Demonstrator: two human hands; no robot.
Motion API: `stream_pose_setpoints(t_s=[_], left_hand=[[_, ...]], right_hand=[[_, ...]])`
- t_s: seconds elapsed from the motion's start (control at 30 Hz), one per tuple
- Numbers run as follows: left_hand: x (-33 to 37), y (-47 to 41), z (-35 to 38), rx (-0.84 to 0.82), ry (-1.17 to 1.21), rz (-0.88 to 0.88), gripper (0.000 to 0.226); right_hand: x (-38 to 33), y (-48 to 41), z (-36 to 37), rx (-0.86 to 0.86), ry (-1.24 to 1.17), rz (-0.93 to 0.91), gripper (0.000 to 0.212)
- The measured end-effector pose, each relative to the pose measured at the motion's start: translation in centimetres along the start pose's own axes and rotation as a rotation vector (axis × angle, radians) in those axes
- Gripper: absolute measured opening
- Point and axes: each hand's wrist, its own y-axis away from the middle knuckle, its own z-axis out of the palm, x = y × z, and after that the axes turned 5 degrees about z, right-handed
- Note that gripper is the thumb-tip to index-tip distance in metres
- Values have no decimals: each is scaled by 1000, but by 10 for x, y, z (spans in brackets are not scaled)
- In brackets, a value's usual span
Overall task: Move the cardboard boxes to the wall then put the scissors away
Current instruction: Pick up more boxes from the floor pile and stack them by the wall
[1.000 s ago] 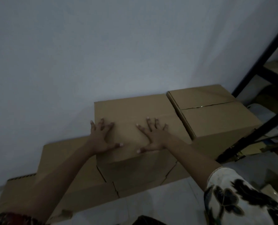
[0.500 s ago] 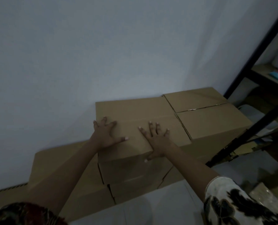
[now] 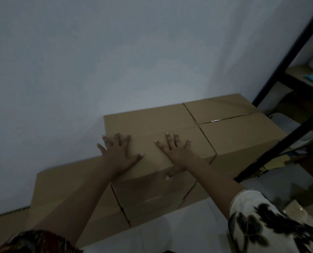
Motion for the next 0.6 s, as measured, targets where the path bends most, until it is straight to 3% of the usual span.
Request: stream_pose_setpoints(t_s=[0.13, 0.33, 0.5, 0.6], left_hand=[[18, -3, 0, 39, -125, -1, 108], [66, -1, 2, -12, -48, 83, 83], [106, -7, 0, -3, 10, 224, 75], [148, -4, 11, 55, 89, 396, 71]], right_hand=[[-3, -1, 1, 19, -7, 16, 145], [7, 11, 3, 15, -38, 19, 136], [32, 45, 7, 128, -117, 157, 99], [47, 83, 22, 262, -253, 257, 73]])
